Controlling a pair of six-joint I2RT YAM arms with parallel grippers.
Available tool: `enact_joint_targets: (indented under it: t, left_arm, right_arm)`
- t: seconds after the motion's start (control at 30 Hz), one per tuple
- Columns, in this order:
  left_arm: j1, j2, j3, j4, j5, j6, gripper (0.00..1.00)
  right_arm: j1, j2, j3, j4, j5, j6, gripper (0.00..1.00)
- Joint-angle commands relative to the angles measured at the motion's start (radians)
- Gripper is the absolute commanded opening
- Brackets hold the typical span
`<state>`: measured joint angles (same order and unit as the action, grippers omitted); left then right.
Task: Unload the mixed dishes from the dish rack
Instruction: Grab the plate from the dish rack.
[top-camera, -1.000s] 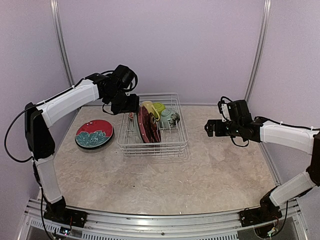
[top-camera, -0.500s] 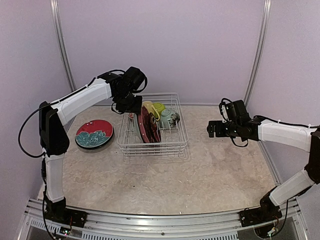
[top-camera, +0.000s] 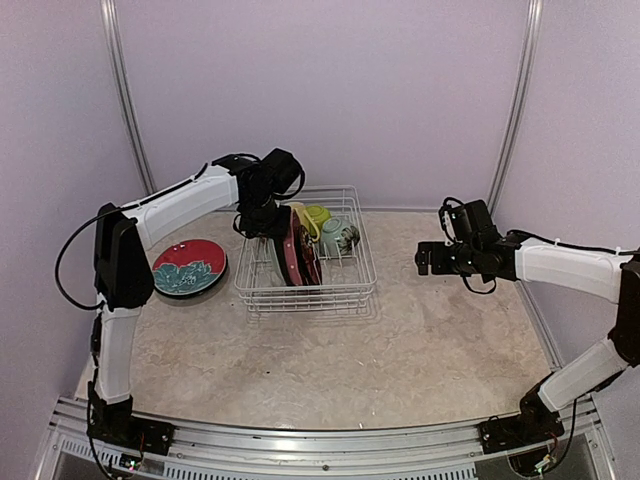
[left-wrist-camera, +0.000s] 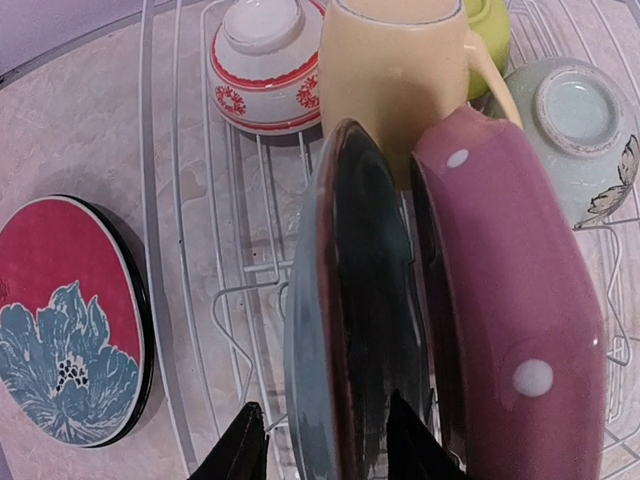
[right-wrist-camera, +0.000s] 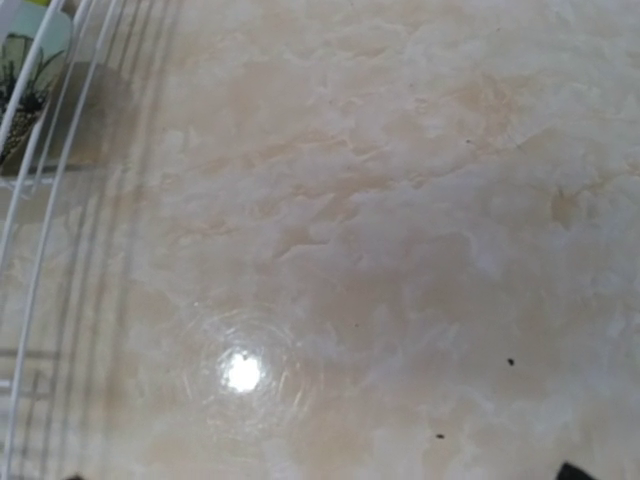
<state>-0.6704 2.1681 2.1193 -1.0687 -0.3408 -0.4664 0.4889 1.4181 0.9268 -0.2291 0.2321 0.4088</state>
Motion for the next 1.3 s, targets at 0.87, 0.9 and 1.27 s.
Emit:
enact_joint_targets:
  t: [0.87, 0.9, 1.27]
  left_arm:
    - [-0.037, 0.111, 0.234, -0.206, -0.043, -0.07, 0.1]
    - [-0.04, 0.112, 0.241, -0.217, -0.062, -0.072, 0.09]
    - [-0.067, 0.104, 0.294, -0.29, -0.167, -0.078, 0.0]
  right_arm:
    - [0.01, -0.015, -0.003, -0.006, -0.044, 0.003, 1.0]
    - [0.01, -0.015, -0.005, -0.005, -0.045, 0.004, 1.0]
    - [0.009, -0.012, -0.009, 0.011, -0.054, 0.005, 1.0]
